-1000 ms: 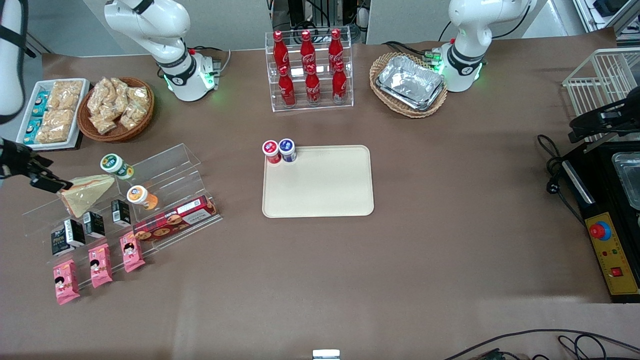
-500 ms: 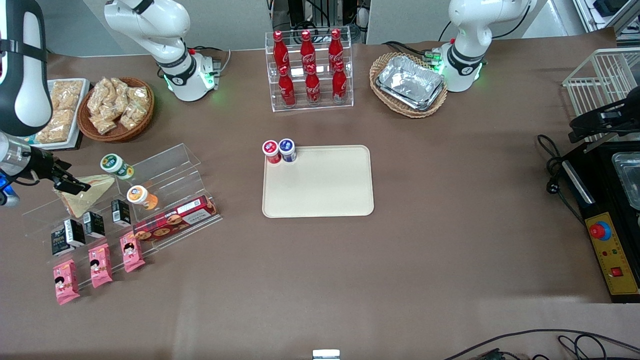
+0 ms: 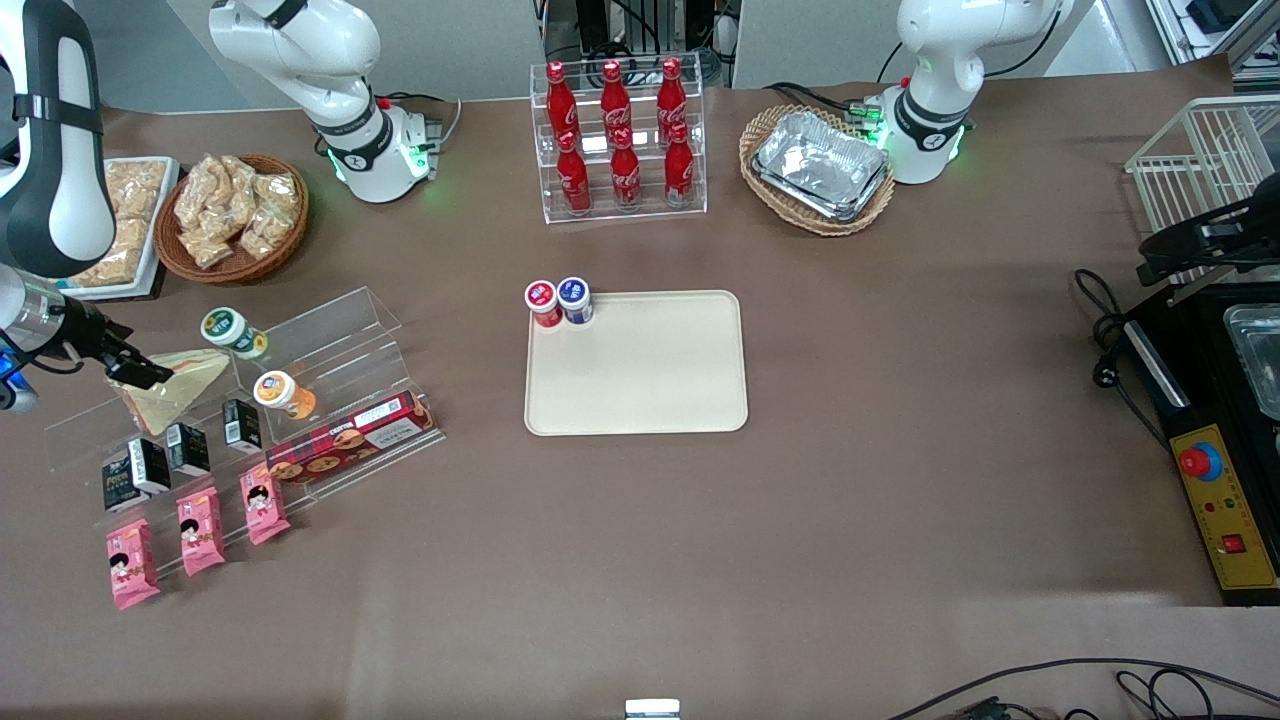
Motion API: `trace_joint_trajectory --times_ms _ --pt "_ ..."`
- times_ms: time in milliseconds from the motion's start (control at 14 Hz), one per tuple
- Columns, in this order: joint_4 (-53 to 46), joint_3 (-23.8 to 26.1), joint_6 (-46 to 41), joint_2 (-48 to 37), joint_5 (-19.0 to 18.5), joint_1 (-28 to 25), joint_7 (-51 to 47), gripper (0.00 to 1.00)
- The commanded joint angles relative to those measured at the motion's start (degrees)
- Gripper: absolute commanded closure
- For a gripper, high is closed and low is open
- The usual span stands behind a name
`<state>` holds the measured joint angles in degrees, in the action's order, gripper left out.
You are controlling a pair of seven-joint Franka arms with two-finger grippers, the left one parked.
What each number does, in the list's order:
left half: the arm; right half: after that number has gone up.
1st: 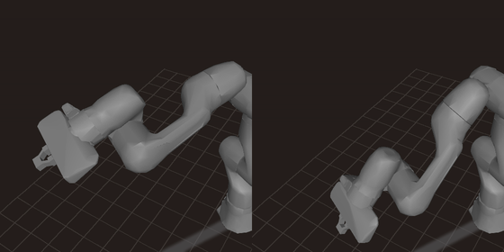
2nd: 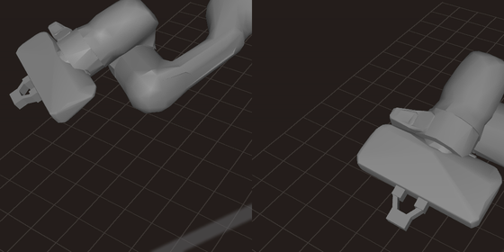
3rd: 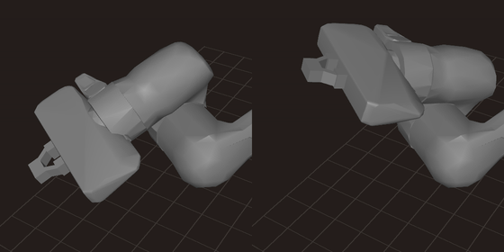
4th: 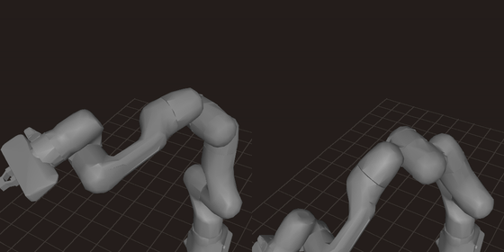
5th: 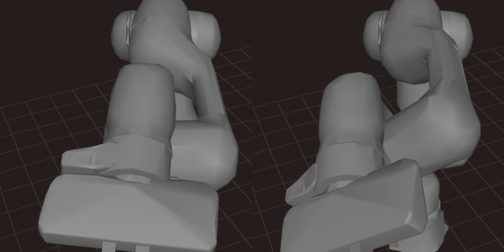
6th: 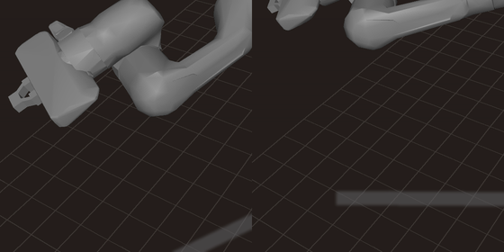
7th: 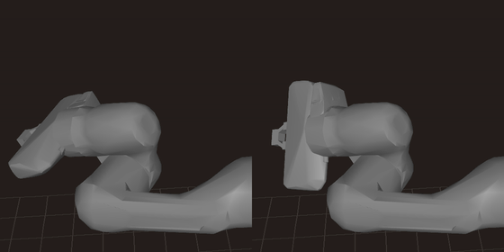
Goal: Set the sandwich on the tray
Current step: 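Lower the right gripper and close it on the wrapped sandwich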
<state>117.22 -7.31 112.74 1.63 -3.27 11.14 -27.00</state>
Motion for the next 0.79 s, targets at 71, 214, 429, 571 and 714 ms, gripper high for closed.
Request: trace_joint_trajectory --times_ms 71,214,429,571,714 --pt "0.4 0.3 5.6 2.0 -0.7 1.3 2.3 0.00" --pt "0.3 0.4 8.8 3.5 -0.6 1.3 2.7 0.00" --pt "0.2 0.3 11.0 5.1 -0.6 1.3 2.7 0.00" --pt "0.3 0.3 11.0 5.1 -0.6 1.3 2.7 0.00" --pt "0.2 0.3 10.9 5.2 -0.6 1.3 4.8 0.00"
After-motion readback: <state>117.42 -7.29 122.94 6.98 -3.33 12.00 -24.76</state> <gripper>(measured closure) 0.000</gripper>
